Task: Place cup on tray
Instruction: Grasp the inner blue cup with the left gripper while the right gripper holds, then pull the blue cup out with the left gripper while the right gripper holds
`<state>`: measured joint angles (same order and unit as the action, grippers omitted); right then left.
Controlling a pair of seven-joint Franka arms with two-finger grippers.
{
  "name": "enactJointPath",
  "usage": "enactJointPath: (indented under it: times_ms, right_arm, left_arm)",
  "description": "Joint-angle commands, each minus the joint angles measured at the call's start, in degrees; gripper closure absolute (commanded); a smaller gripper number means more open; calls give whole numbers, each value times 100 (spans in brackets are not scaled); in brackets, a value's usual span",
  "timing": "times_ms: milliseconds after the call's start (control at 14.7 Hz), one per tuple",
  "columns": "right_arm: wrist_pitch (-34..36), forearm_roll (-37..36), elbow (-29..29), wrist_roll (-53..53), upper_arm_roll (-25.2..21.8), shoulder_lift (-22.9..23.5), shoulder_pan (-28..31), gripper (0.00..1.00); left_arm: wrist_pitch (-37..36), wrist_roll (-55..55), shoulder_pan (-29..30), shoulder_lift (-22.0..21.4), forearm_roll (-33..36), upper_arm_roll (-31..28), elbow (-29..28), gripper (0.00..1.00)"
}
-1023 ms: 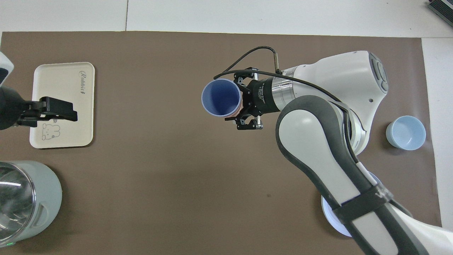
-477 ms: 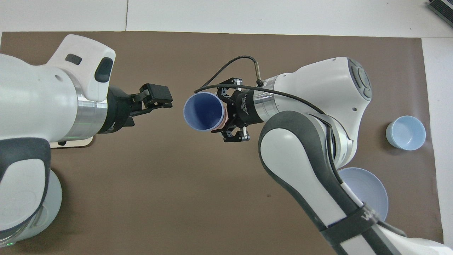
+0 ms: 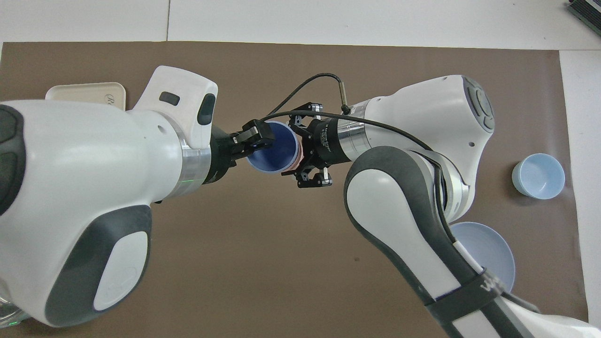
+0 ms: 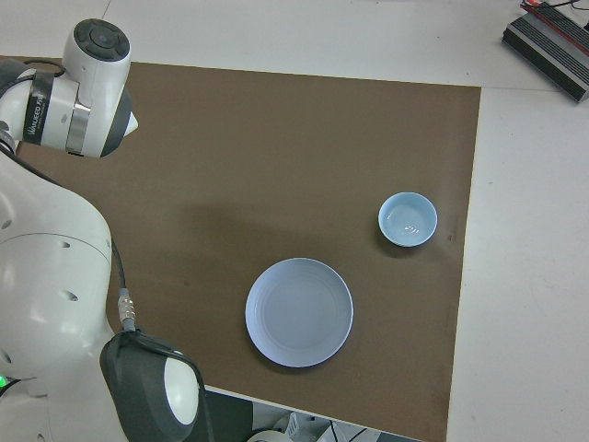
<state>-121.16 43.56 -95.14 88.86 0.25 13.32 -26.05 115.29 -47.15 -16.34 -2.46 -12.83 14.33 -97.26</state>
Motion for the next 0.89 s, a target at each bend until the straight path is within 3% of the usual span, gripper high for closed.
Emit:
enactJointPath:
  times_ms: [0,68,136,545,818]
  right_arm:
    - [102,-146,-39,140,19,-119,48,100]
    - [102,-146,-39,131,19,-119,48,100]
    - [93,-154,-39,122,19,-119,56,100]
    - [93,-216,-22,96,19,-119,91,100]
    - [75,-216,-22,-26,-16,-119,179,100]
  left_arm:
    - [160,-22,-19,-80,-53,-62,-162,54]
    - [160,-48,-1,-62,-79,-62,-145,86]
    - [169,-144,-1,-62,-80,-62,-144,100]
    - [-6,-189,34,61,-88,-62,223,100]
    - [-962,-172,69,114,-80,-132,1005,100]
